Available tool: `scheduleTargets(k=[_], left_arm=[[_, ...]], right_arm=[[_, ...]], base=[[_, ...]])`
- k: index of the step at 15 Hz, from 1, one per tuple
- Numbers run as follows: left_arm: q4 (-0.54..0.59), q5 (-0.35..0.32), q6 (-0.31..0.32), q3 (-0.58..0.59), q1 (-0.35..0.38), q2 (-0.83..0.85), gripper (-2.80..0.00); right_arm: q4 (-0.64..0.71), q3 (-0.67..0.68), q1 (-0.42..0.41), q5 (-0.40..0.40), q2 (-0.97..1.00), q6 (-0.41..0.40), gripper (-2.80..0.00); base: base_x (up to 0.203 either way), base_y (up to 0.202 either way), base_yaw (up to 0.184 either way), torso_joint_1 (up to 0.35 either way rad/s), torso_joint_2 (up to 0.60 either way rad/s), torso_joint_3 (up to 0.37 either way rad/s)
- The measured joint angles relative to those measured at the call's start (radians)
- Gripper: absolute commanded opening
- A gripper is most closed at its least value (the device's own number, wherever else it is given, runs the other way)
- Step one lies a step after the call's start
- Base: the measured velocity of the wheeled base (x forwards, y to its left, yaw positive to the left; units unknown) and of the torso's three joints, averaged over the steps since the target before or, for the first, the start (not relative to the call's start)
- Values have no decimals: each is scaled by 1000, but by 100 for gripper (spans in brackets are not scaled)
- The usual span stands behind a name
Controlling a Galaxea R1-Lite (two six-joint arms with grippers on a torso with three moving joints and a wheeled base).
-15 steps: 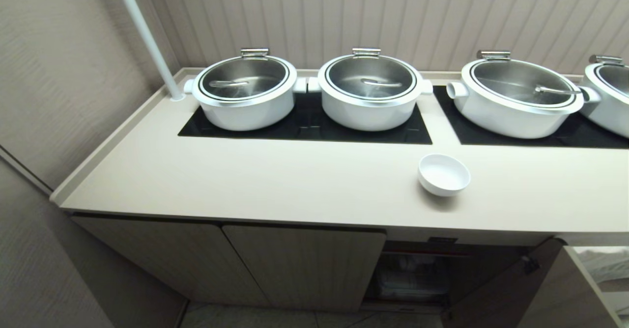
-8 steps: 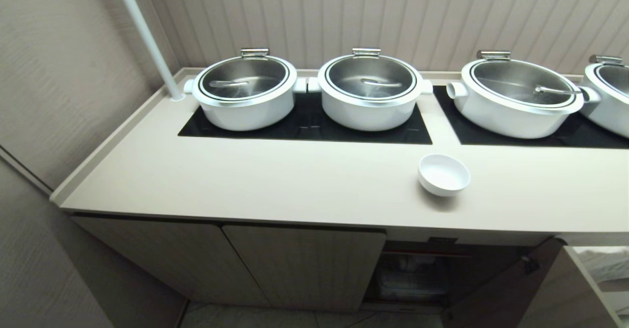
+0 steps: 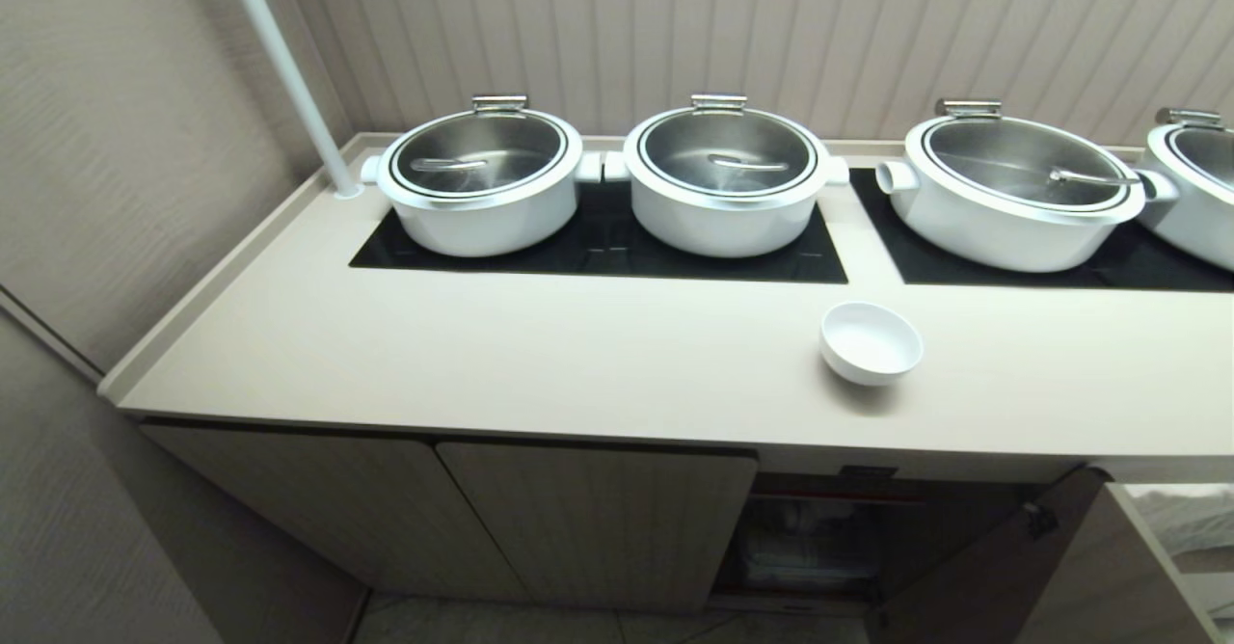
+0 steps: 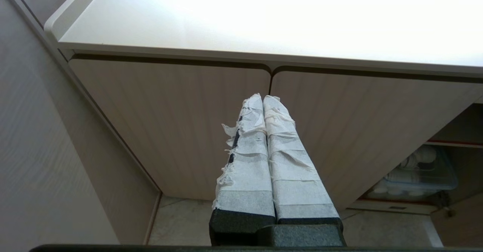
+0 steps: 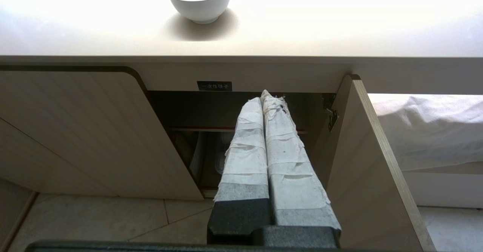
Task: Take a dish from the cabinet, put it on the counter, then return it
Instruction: Pick up the bowl from the table
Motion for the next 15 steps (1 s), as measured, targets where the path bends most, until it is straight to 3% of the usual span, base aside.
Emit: scheduleTargets(k=[15], left_arm=[[0,0,0,0,0,0,-280]], right_arm=[[-46,-1,-6,-34,106,4,-280]], base=[[0,0,0,0,0,0]])
